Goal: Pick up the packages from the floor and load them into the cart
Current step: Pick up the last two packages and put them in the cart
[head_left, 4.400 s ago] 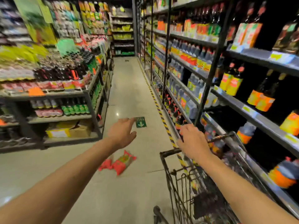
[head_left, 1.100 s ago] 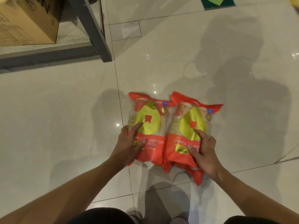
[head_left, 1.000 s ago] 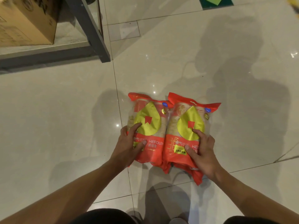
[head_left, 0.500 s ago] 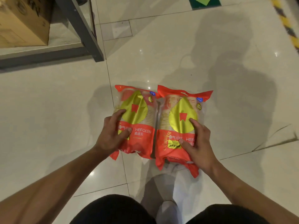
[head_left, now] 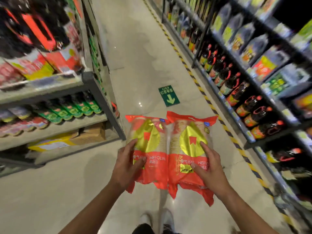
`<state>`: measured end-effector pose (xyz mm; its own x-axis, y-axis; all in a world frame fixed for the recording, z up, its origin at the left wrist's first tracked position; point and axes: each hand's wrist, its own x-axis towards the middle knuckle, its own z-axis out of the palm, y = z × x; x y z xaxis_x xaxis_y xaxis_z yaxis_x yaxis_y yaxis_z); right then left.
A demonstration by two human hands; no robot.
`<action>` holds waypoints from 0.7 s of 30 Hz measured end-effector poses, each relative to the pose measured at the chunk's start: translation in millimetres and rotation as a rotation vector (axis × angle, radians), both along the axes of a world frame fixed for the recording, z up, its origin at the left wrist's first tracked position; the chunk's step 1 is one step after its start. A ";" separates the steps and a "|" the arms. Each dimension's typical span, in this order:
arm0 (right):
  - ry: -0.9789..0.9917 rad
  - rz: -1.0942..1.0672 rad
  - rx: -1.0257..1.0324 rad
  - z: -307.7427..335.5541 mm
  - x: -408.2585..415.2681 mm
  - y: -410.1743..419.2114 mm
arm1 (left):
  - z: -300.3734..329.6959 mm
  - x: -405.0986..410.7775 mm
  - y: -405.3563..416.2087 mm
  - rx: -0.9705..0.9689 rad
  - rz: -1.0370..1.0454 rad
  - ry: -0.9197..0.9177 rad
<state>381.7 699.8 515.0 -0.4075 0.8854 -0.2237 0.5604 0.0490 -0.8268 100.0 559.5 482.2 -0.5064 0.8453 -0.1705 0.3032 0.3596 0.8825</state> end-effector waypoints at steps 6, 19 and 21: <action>0.046 -0.056 0.211 168.8 18.8 10.5 | 163.1 -10.3 42.8 0.186 -0.140 0.075; 0.107 -0.191 0.410 284.0 62.5 11.7 | 294.2 22.7 99.4 0.402 -0.278 0.153; 0.079 -0.220 0.414 283.3 68.2 5.4 | 292.5 27.8 100.2 0.394 -0.302 0.132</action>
